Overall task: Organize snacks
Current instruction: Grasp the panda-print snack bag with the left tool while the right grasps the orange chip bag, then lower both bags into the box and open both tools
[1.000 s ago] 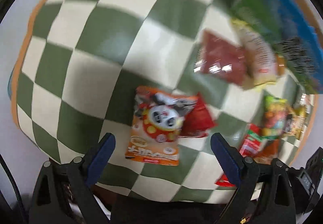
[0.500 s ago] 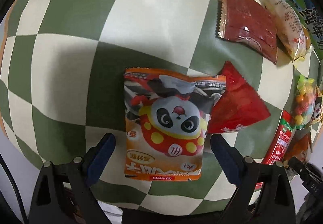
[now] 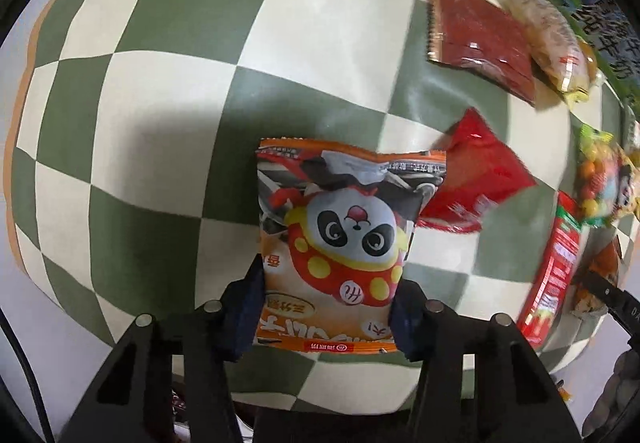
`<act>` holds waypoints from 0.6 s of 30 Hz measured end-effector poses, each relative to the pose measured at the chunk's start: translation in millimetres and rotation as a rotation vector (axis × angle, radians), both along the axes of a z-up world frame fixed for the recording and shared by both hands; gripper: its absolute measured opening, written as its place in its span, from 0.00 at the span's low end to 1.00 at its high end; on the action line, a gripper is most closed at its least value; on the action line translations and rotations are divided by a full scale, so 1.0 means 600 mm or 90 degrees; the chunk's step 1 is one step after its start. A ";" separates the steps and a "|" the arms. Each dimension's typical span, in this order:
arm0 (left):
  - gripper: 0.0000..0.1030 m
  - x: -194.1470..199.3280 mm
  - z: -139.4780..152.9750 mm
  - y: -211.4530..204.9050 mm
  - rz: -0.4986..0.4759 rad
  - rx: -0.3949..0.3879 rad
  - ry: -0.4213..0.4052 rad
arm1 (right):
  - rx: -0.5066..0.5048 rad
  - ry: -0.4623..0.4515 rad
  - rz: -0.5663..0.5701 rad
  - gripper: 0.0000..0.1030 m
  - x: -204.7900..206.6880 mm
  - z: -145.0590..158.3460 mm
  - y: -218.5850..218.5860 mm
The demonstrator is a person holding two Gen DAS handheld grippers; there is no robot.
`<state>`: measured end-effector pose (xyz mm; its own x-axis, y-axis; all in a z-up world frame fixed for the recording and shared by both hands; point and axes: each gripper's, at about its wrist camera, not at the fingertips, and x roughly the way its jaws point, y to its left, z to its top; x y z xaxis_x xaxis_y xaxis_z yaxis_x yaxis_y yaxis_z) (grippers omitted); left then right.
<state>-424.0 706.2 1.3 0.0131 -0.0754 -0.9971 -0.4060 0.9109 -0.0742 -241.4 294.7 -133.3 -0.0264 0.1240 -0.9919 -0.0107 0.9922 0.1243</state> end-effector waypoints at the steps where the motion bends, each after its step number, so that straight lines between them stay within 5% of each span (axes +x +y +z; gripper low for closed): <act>1: 0.49 -0.002 0.009 -0.005 -0.002 0.000 -0.005 | 0.009 -0.001 -0.005 0.44 -0.002 0.005 -0.007; 7: 0.49 -0.025 0.111 -0.023 -0.030 0.000 -0.058 | 0.057 -0.013 -0.004 0.43 -0.001 0.063 -0.036; 12: 0.49 -0.028 0.272 -0.003 -0.050 -0.044 -0.159 | 0.126 -0.052 0.019 0.43 0.015 0.163 -0.044; 18: 0.49 0.113 0.414 -0.037 -0.113 -0.080 -0.265 | 0.184 -0.159 0.059 0.43 0.113 0.318 -0.018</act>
